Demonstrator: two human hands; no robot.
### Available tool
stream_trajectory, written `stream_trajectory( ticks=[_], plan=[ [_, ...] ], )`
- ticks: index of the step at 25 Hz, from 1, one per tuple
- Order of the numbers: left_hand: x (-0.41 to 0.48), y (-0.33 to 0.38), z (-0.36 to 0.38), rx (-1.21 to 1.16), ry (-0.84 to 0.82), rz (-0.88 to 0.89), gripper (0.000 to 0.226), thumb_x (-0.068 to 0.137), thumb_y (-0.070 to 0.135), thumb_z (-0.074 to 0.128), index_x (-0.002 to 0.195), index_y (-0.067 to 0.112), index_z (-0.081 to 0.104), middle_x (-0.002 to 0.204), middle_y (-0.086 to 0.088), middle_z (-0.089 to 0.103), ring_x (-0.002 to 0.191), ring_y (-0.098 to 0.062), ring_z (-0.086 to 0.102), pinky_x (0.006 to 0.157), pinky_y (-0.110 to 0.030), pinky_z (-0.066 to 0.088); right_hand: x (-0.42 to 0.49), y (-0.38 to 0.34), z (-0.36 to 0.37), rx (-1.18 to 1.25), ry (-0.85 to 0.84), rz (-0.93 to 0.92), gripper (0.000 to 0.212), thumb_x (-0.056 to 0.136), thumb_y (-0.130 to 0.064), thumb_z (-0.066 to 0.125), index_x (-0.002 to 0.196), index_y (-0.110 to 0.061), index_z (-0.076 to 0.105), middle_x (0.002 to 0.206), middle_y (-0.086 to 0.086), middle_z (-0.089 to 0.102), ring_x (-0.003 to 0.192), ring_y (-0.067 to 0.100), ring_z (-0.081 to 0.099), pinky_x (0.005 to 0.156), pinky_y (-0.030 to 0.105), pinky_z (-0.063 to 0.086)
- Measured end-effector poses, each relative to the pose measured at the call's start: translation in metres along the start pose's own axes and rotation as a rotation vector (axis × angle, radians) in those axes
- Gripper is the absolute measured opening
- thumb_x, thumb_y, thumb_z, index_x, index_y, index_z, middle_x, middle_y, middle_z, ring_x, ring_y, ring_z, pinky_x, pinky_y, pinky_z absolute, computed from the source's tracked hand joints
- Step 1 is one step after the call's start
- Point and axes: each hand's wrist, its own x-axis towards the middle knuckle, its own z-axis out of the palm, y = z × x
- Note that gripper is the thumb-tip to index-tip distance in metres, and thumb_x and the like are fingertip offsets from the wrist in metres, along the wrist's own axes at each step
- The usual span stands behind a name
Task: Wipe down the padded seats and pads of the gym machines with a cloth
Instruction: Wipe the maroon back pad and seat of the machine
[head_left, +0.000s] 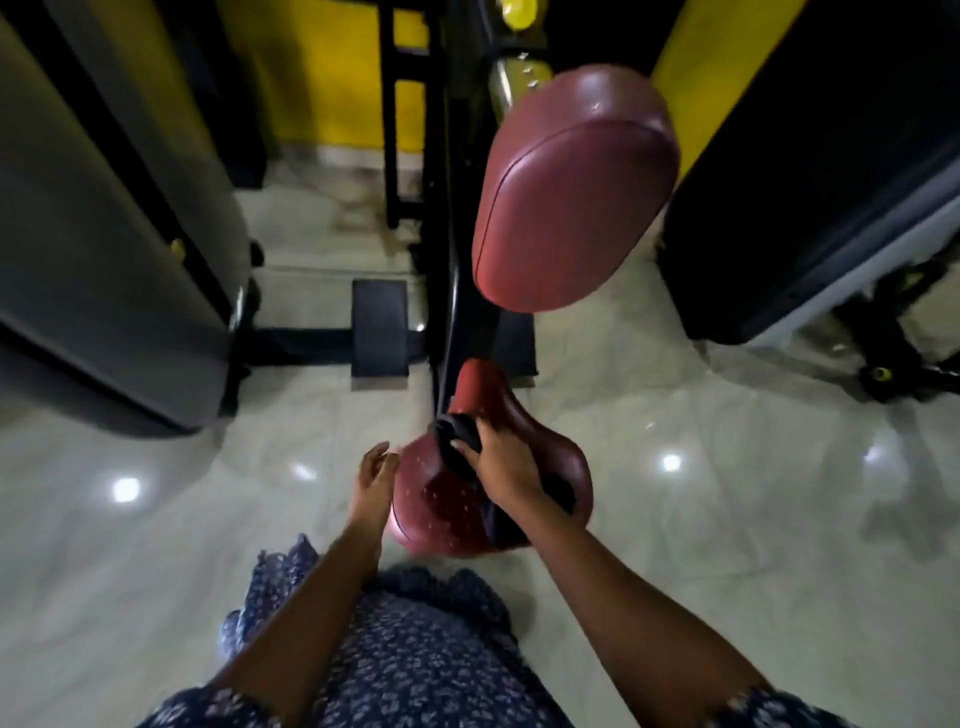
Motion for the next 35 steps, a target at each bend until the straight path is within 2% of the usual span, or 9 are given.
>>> stream_trajectory(
  ticks=[3,7,10,16,20,24,29,32,35],
  plan=[
    [-0.022,-0.033,0.002,-0.091,0.154,-0.050,0.041,0.099,0.016,0.043,0.137,0.001,0.039,0.139,-0.019,0.045,0.111,-0.017,0.045,0.087,-0.023,0.033,0.001,-0.002,0.031,-0.095,-0.091,-0.149,0.063,0.089,-0.061,0.039,0.145,-0.035,0.025,0.139,0.016,0.042,0.121,0.036,0.045,0.097,0.045,0.037],
    [-0.031,-0.066,0.004,-0.130,0.226,-0.071,0.044,0.099,0.019,0.040,0.140,0.005,0.036,0.145,-0.013,0.040,0.123,-0.015,0.040,0.094,-0.021,0.029,0.013,0.001,0.087,-0.269,-0.203,-0.404,0.087,0.071,-0.078,0.011,0.148,-0.037,0.017,0.159,0.005,0.006,0.144,0.037,0.004,0.110,0.063,0.009],
    [-0.030,-0.083,0.006,-0.180,0.253,-0.059,0.044,0.099,0.022,0.040,0.141,0.011,0.037,0.140,-0.006,0.042,0.122,-0.013,0.040,0.095,-0.020,0.028,0.017,0.023,0.122,-0.402,-0.055,-0.569,0.068,0.082,-0.070,0.027,0.141,-0.038,0.037,0.155,0.007,0.024,0.139,0.042,0.023,0.103,0.065,0.027],
    [0.003,-0.128,0.007,-0.227,0.347,-0.070,0.041,0.098,0.030,0.042,0.138,0.019,0.043,0.142,0.000,0.046,0.122,-0.007,0.041,0.102,-0.025,0.027,0.054,0.021,0.139,-0.377,0.156,-0.737,0.053,0.082,-0.064,0.038,0.127,-0.041,0.053,0.142,-0.002,0.047,0.133,0.033,0.038,0.102,0.053,0.031],
    [0.047,-0.125,0.011,-0.208,0.365,-0.039,0.051,0.093,0.050,0.043,0.135,0.021,0.045,0.138,-0.003,0.050,0.121,-0.013,0.046,0.104,-0.027,0.031,0.127,0.025,0.111,-0.437,0.234,-0.734,0.050,0.079,-0.065,0.040,0.103,-0.030,0.068,0.105,-0.005,0.068,0.107,0.026,0.056,0.091,0.043,0.037],
    [0.076,-0.116,0.028,0.016,0.370,-0.070,0.051,0.097,0.053,0.027,0.134,0.024,0.048,0.137,-0.005,0.052,0.126,-0.025,0.047,0.101,-0.031,0.033,0.148,0.027,0.099,-0.566,0.312,-0.621,0.052,0.080,-0.061,0.038,0.079,-0.021,0.071,0.084,0.001,0.069,0.092,0.029,0.056,0.079,0.040,0.037],
    [0.078,-0.120,0.041,0.178,0.551,0.015,0.064,0.094,0.058,0.016,0.125,0.020,0.057,0.121,-0.015,0.063,0.111,-0.032,0.057,0.077,-0.031,0.036,0.102,-0.003,0.141,-0.438,0.221,-0.752,0.045,0.085,-0.057,0.036,0.099,-0.027,0.066,0.096,-0.001,0.067,0.092,0.030,0.056,0.077,0.042,0.041],
    [0.081,-0.124,0.042,0.195,0.573,0.025,0.064,0.092,0.058,0.018,0.127,0.020,0.057,0.123,-0.014,0.063,0.113,-0.032,0.056,0.083,-0.033,0.038,0.145,0.031,0.103,-0.484,0.223,-0.871,0.047,0.082,-0.061,0.039,0.094,-0.026,0.068,0.091,-0.004,0.068,0.088,0.026,0.057,0.075,0.039,0.041],
    [0.081,-0.126,0.042,0.253,0.570,0.065,0.070,0.085,0.063,0.017,0.126,0.021,0.056,0.122,-0.013,0.064,0.112,-0.032,0.058,0.081,-0.032,0.037,0.168,0.051,0.074,-0.605,0.270,-0.774,0.045,0.081,-0.059,0.041,0.084,-0.024,0.069,0.092,-0.003,0.068,0.100,0.026,0.056,0.084,0.040,0.037]
  ],
)
